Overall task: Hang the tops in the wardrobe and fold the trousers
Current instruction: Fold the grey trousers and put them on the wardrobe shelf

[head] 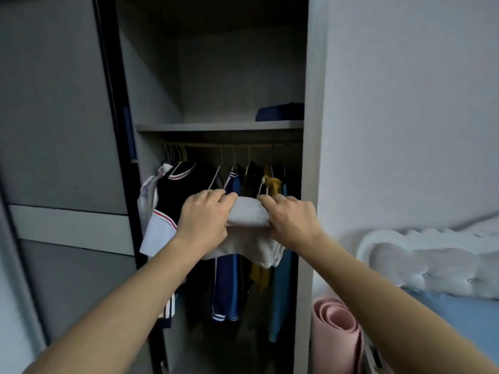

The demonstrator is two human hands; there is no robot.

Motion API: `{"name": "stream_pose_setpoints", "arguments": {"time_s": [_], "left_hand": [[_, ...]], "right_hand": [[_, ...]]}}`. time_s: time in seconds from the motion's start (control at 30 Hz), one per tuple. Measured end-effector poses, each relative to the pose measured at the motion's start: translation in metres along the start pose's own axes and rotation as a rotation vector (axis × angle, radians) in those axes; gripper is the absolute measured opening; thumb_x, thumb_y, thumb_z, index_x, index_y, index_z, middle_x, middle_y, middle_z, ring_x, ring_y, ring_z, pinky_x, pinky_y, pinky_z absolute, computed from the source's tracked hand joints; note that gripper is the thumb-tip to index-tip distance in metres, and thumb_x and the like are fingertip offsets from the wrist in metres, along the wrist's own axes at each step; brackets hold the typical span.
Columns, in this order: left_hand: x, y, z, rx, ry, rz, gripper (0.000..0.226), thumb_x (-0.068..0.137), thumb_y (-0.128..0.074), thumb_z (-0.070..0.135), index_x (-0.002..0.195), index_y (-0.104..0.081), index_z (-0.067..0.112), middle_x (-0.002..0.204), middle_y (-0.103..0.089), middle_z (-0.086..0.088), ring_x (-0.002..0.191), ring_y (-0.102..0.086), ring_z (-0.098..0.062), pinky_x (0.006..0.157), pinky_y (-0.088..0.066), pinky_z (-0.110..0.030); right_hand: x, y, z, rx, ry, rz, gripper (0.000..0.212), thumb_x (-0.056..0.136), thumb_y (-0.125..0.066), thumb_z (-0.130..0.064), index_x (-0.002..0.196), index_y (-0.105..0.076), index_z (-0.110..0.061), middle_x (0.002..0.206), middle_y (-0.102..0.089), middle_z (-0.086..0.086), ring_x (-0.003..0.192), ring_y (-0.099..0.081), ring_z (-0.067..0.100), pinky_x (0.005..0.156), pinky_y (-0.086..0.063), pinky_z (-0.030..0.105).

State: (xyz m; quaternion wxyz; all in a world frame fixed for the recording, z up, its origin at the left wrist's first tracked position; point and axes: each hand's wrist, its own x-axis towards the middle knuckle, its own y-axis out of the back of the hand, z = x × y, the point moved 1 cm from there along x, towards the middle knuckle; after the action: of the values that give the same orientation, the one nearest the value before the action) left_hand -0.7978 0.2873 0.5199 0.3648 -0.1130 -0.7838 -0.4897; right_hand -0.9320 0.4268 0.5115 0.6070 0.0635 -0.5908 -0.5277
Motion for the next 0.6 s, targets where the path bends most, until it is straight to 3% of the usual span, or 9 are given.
{"name": "stream_pose_setpoints", "arguments": {"time_s": [0.23, 0.43, 0.6], "left_hand": [[0.034, 0.018, -0.147, 0.104, 0.016, 0.147, 0.063, 0.066, -0.074, 0.015, 0.127, -0.06, 0.017, 0.117, -0.065, -0.007, 0.104, -0.062, -0.031, 0.076, -0.049, -0.04], [0.116, 0.021, -0.208, 0.139, 0.015, 0.274, 0.062, 0.072, -0.067, 0.019, 0.131, -0.049, 0.023, 0.124, -0.057, -0.003, 0.109, -0.056, -0.029, 0.079, -0.048, -0.04], [0.209, 0.017, -0.231, 0.135, -0.003, 0.425, 0.062, 0.074, -0.069, 0.02, 0.132, -0.046, 0.021, 0.126, -0.055, -0.01, 0.11, -0.055, -0.035, 0.084, -0.049, -0.047]], "right_hand": [[0.131, 0.022, -0.081, -0.048, 0.046, 0.149, 0.051, 0.081, -0.064, -0.037, 0.128, -0.048, -0.027, 0.098, -0.065, -0.001, 0.079, -0.068, 0.024, 0.051, -0.031, 0.029], [0.229, 0.039, -0.071, -0.169, 0.038, 0.291, 0.042, 0.077, -0.064, -0.032, 0.117, -0.051, -0.024, 0.094, -0.065, 0.002, 0.076, -0.067, 0.031, 0.052, -0.032, 0.031], [0.308, 0.047, -0.029, -0.253, 0.002, 0.46, 0.035, 0.08, -0.061, -0.031, 0.112, -0.051, -0.02, 0.094, -0.065, 0.008, 0.076, -0.066, 0.036, 0.056, -0.032, 0.035]]}}
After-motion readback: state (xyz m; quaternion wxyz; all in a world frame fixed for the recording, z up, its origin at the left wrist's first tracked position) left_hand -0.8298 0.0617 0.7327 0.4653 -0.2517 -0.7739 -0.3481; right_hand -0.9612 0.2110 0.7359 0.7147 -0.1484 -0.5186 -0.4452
